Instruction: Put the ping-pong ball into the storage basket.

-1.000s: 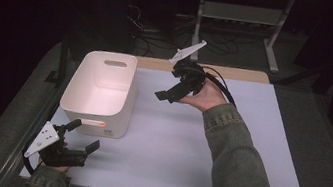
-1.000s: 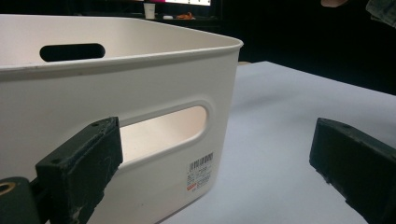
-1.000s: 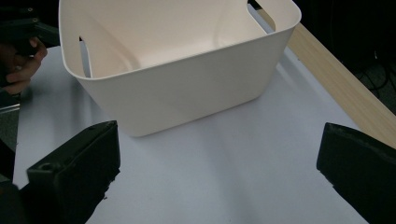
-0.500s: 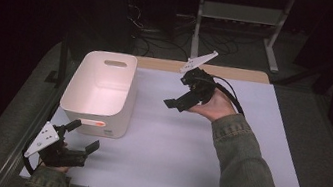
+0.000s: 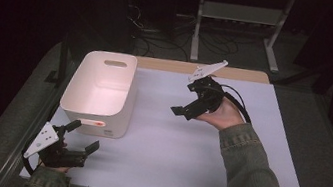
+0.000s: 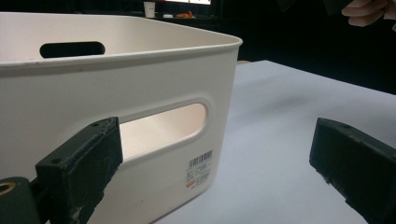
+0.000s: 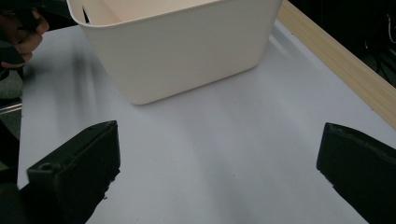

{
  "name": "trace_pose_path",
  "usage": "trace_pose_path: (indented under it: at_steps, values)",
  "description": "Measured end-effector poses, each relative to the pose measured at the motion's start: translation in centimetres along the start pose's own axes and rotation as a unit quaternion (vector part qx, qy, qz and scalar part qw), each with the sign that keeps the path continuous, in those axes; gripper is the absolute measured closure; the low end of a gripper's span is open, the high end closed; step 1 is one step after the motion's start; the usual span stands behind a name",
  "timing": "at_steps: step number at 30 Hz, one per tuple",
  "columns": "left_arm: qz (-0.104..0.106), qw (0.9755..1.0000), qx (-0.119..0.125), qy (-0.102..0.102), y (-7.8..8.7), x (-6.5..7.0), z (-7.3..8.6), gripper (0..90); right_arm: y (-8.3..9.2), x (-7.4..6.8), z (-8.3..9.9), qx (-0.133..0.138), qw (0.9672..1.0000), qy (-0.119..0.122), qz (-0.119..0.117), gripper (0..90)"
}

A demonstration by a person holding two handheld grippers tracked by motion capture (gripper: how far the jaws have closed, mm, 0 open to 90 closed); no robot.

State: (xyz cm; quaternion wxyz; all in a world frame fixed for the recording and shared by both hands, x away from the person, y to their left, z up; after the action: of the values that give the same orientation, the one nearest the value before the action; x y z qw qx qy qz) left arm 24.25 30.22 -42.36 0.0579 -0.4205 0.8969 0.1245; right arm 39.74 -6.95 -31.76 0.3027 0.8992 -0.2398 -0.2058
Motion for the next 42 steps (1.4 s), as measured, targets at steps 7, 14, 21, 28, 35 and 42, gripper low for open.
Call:
trace_pose_path:
  at_steps: [7, 14, 21, 28, 35, 42]
  values:
    - [0.001, 1.0, -0.002, 0.0, 0.0, 0.0, 0.0, 2.0, 0.5, 0.3, 1.3, 0.007, 1.0, -0.007, 0.002, 0.0]
    - [0.0, 1.0, -0.002, -0.001, 0.0, 0.0, 0.0, 1.9, 0.4, 0.7, 3.1, 0.006, 0.9998, -0.015, 0.012, 0.0]
    - [0.0, 1.0, -0.002, 0.0, 0.0, 0.0, 0.0, 1.9, 0.9, 0.9, 4.1, 0.012, 0.9996, -0.023, 0.012, 0.0]
    - [0.0, 1.0, -0.002, -0.001, 0.0, 0.0, 0.0, 1.9, 1.5, 1.2, 5.2, 0.025, 0.9991, -0.031, 0.012, 0.0]
    - [-0.001, 1.0, -0.003, 0.0, 0.0, 0.0, 0.0, 1.9, 2.3, 1.6, 6.5, 0.036, 0.9984, -0.04, 0.018, 0.0]
    - [-0.001, 1.0, -0.003, -0.001, 0.0, 0.0, 0.0, 1.9, 3.0, 1.9, 7.8, 0.048, 0.9972, -0.046, 0.035, 0.0]
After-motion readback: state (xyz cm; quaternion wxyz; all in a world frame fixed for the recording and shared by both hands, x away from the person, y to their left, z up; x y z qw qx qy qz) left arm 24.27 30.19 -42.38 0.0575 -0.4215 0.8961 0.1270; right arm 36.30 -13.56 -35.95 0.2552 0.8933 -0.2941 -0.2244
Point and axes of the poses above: each handheld gripper's, and its own axes: y roughly backward along the jaws, z roughly out of its underside, x roughly to its right, the point moved 2 cm from there along -y, roughly forward along the jaws, and after that the axes turned 15 degrees about -y, right-handed, at the moved point
